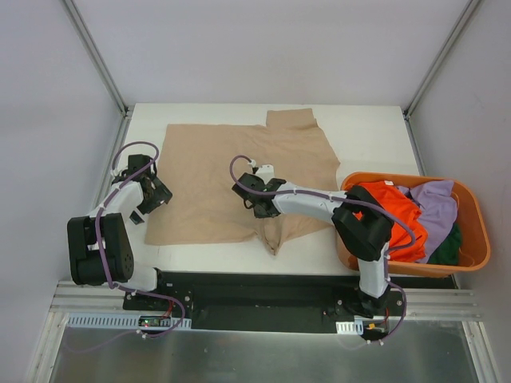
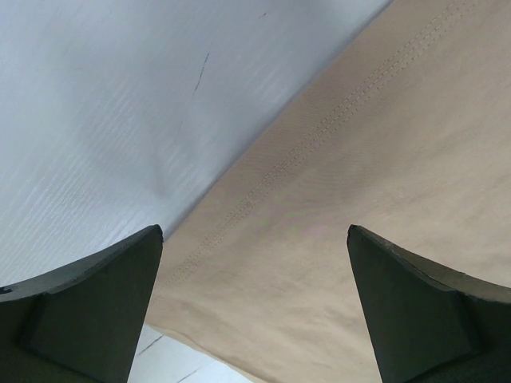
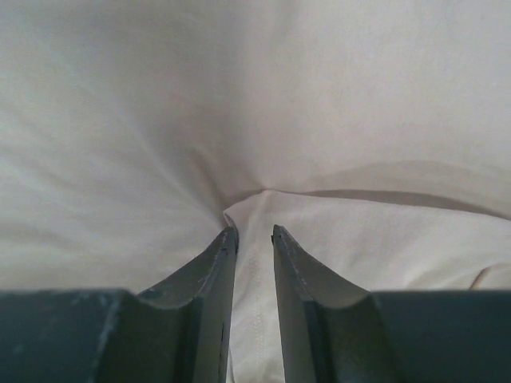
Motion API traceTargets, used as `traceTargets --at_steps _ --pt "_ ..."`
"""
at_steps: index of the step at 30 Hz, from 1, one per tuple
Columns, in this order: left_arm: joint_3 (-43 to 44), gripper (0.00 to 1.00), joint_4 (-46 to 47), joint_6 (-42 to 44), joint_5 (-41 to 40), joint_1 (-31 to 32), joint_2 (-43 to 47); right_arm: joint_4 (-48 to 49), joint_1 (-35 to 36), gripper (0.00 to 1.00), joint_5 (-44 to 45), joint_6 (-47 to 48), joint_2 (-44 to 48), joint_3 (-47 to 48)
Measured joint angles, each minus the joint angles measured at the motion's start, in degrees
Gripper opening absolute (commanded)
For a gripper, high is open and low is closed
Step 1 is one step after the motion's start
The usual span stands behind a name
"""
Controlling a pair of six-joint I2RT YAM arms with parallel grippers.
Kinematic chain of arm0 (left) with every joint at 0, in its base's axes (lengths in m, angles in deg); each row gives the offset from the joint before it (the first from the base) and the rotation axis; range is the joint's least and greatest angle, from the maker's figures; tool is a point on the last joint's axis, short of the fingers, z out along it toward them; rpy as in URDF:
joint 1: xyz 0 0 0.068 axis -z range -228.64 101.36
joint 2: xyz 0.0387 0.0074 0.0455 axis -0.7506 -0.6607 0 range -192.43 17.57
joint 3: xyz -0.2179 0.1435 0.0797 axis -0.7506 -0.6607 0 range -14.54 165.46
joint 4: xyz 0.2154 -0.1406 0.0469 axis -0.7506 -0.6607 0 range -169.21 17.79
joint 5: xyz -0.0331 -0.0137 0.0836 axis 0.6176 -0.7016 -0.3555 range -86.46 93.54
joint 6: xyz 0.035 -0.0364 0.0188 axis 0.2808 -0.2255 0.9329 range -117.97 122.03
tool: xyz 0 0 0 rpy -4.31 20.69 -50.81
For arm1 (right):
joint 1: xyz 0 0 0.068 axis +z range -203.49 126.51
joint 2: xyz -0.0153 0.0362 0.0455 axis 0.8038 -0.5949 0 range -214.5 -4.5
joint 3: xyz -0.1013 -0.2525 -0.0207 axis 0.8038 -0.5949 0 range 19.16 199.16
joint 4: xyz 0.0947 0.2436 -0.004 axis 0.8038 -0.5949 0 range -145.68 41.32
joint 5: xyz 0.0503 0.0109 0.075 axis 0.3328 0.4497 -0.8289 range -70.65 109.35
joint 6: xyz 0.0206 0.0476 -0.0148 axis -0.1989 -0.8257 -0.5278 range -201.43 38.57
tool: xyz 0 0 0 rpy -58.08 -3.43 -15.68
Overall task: Fold and stack the t-shirts
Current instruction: Flatten out the tshirt
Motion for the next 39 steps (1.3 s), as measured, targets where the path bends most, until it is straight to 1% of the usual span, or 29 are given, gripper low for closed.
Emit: traceTargets --at_steps 4,9,12,17,19,21,23,31,34,36,39 --pt "0.0 0.99 0.0 0.0 0.0 0.0 -0.2 0.31 -0.17 0.28 -0.17 0.04 1.9 -1.64" --pt "0.0 0.99 0.0 0.0 0.02 0.0 -0.2 1.38 -0.68 0.29 -1.7 0.87 2.03 -1.79" --pt "0.0 0.99 0.0 0.0 0.0 0.0 -0.2 2.19 -0.74 0.25 -2.6 1.4 1.53 -1.64" --pt "0.0 0.99 0.0 0.0 0.02 0.0 -0.2 2.38 -0.74 0.25 -2.73 1.29 0.11 -1.42" --pt "0.0 0.99 0.0 0.0 0.02 0.0 -0.2 2.29 -0.83 0.19 -2.73 1.16 -0.04 -1.42" --pt "0.0 0.99 0.0 0.0 0.02 0.0 -0.2 2.27 -0.96 0.08 -2.69 1.03 -0.04 -1.42" --pt "0.0 0.99 0.0 0.0 0.0 0.0 -0.2 2.21 -1.2 0.01 -2.56 1.01 -0.11 -1.42" --pt "0.0 0.99 0.0 0.0 0.02 0.0 -0.2 2.25 -1.38 0.01 -1.88 1.05 0.13 -1.51" --pt "0.0 0.99 0.0 0.0 0.04 0.0 -0.2 2.69 -1.38 0.0 -1.07 1.07 2.84 -3.58" --pt "0.0 0.99 0.0 -0.02 0.11 0.0 -0.15 2.89 -1.38 0.0 -0.02 0.94 7.54 -6.91" --pt "-0.02 0.99 0.0 -0.15 0.52 0.0 0.28 3.04 -1.38 0.0 1.84 -0.07 17.62 -12.76"
